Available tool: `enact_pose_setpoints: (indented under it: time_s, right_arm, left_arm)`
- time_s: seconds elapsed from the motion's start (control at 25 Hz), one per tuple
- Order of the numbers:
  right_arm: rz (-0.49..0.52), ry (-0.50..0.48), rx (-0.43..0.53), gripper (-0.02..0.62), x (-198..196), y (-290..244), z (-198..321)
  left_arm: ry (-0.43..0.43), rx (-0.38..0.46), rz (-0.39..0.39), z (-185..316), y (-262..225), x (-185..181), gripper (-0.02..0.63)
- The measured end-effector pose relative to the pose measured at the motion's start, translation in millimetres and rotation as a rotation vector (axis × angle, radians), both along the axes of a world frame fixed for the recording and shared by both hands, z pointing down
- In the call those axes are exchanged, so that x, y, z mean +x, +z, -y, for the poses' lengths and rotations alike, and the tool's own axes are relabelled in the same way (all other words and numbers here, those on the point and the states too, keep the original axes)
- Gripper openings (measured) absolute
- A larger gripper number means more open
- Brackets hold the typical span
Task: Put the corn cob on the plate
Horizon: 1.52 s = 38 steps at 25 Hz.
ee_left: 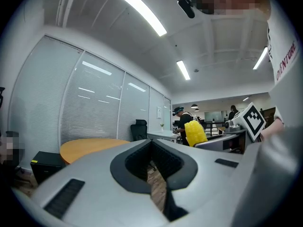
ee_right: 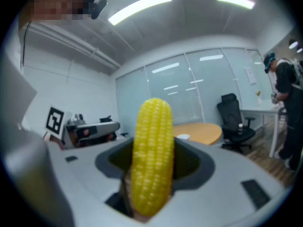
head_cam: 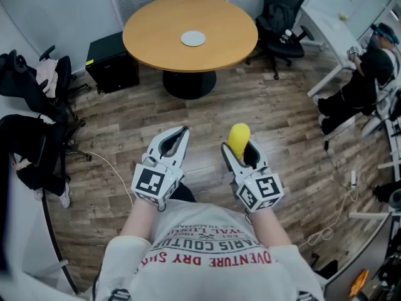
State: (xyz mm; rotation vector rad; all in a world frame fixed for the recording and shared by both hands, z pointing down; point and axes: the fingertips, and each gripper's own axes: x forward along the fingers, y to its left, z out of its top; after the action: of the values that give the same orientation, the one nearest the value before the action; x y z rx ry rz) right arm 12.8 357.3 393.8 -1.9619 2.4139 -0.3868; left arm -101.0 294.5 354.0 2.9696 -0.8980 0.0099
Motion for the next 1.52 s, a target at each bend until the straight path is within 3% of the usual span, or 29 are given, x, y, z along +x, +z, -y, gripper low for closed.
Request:
enact_pose_setpoints:
  time_s: [0.28, 0.56, 0.8, 1.16, 1.52]
  right_arm:
    - [0.001, 0.046, -0.002, 0.265, -14.7, -6.7, 94.7]
    - [0.019, 0.086, -0.033, 0.265, -25.5, -2.9, 170.4]
    - [0.015, 0.051, -0.063, 0.265, -29.4, 6.0, 223.7]
    - [0.020, -0.072, -0.069, 0.265, 14.4, 22.9, 308.5]
    - [0.019, -0.210, -0.043, 0.265, 100.9, 10.2, 409.7]
  left_arm:
    - [0.046, 0.006, -0.054, 101.7, -11.1, -18.2, 0.035]
    - [0.040, -0.010, -0.029, 184.7, -5.9, -37.4, 0.035]
    - [-0.001, -0.058, -0.009, 232.0, 13.6, -45.1, 0.035]
    - [-0.125, -0.054, 0.018, 302.3, 25.4, -8.6, 0.035]
    - [-0.279, -0.049, 0.028, 385.0, 15.6, 66.4, 0.035]
